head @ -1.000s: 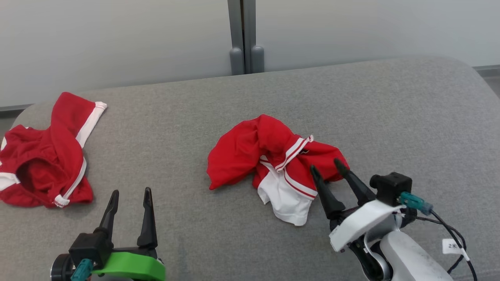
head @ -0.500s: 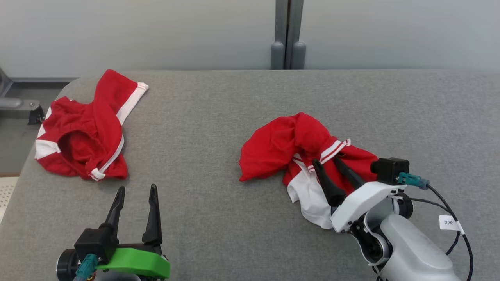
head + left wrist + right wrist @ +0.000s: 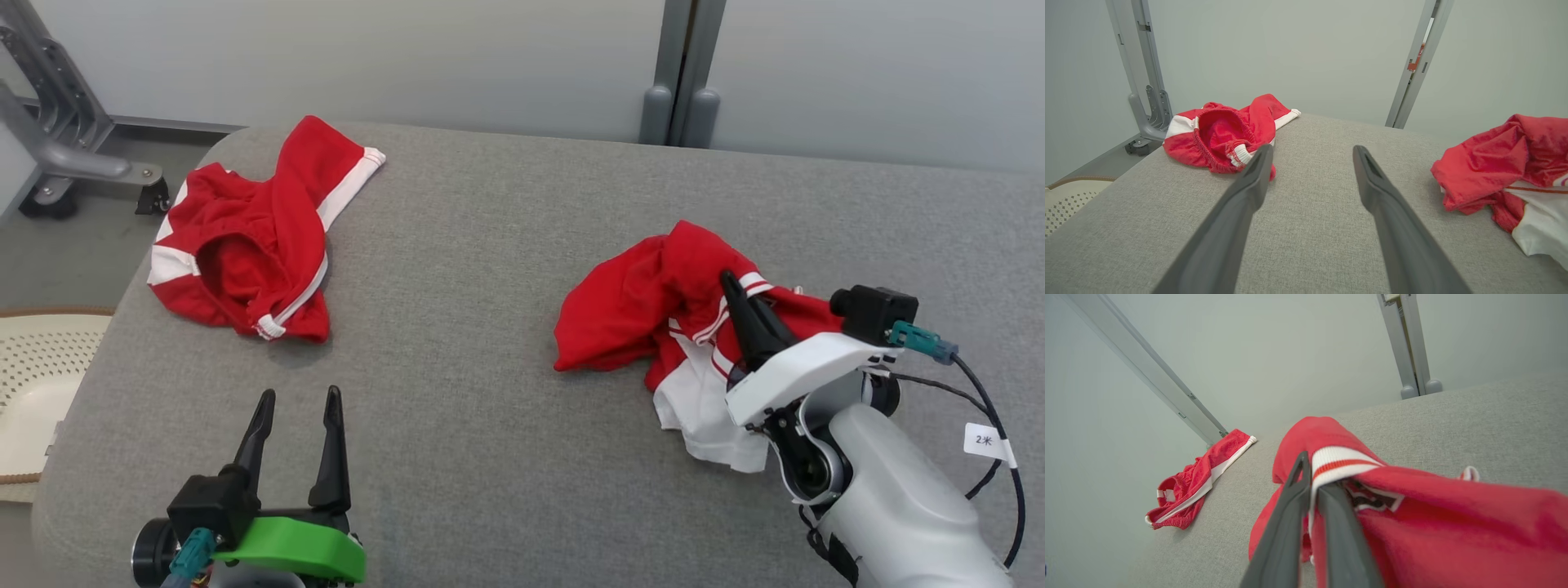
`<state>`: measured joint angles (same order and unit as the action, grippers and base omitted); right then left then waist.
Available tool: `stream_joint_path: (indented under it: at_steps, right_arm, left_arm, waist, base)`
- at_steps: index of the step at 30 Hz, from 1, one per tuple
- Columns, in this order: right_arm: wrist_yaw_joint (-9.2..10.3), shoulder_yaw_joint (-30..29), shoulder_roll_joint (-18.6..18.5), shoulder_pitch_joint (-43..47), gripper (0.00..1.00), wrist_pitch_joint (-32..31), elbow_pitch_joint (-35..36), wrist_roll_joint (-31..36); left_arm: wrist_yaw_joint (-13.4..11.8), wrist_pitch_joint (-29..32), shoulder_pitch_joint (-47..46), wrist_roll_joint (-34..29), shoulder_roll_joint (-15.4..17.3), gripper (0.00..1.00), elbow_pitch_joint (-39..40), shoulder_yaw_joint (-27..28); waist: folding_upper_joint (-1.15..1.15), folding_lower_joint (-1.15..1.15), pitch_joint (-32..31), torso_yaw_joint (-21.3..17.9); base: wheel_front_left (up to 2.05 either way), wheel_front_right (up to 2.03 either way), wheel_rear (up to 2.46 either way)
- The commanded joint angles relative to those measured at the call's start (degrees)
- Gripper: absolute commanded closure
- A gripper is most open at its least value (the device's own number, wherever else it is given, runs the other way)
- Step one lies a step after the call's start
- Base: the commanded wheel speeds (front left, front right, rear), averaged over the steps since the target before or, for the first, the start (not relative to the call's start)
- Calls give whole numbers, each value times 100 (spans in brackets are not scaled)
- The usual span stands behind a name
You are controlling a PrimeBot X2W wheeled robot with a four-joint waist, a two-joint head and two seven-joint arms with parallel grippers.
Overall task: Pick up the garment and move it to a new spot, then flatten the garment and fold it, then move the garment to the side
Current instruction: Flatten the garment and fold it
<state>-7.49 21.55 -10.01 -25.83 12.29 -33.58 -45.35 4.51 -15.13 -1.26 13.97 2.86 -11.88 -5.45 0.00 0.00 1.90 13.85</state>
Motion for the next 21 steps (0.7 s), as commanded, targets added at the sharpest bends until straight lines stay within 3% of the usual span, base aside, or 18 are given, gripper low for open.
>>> stream_joint_path:
  at_steps: [1, 9, 13, 19, 20, 21]
  right_arm:
    - [0, -33, -100, 38, 100, 60, 121, 9]
    - [-1, 63, -326, -504, 100, -114, 509, 528]
    - [0, 489, -62, -974, 100, -259, 392, 798]
    - [0, 1436, 477, -1366, 100, -351, -524, 888]
    - [0, 1615, 531, -1373, 91, -381, -708, 834]
    - [0, 1769, 570, -1365, 51, -398, -852, 778]
  left_arm:
    - [-16, -4, 3, 14, 7, 0, -23, -1]
    - [-22, -3, -77, 134, 7, 0, -67, -156]
    - [-49, -3, -147, 198, 6, 0, -96, -234]
    - [-56, -3, -286, 304, 9, 0, -178, -445]
    - [-60, -3, -315, 319, 8, 0, -191, -474]
    - [-63, -3, -335, 332, 8, 0, -199, -494]
  waist:
    - [0, 0, -36, 80]
    - [0, 0, 13, 347]
    - [0, 0, 89, 526]
    - [0, 0, 199, 820]
    - [0, 0, 217, 861]
    - [0, 0, 226, 881]
  base:
    - [0, 0, 0]
    - [0, 0, 0]
    - [0, 0, 0]
    - [0, 0, 0]
    - [0, 0, 0]
    - [0, 0, 0]
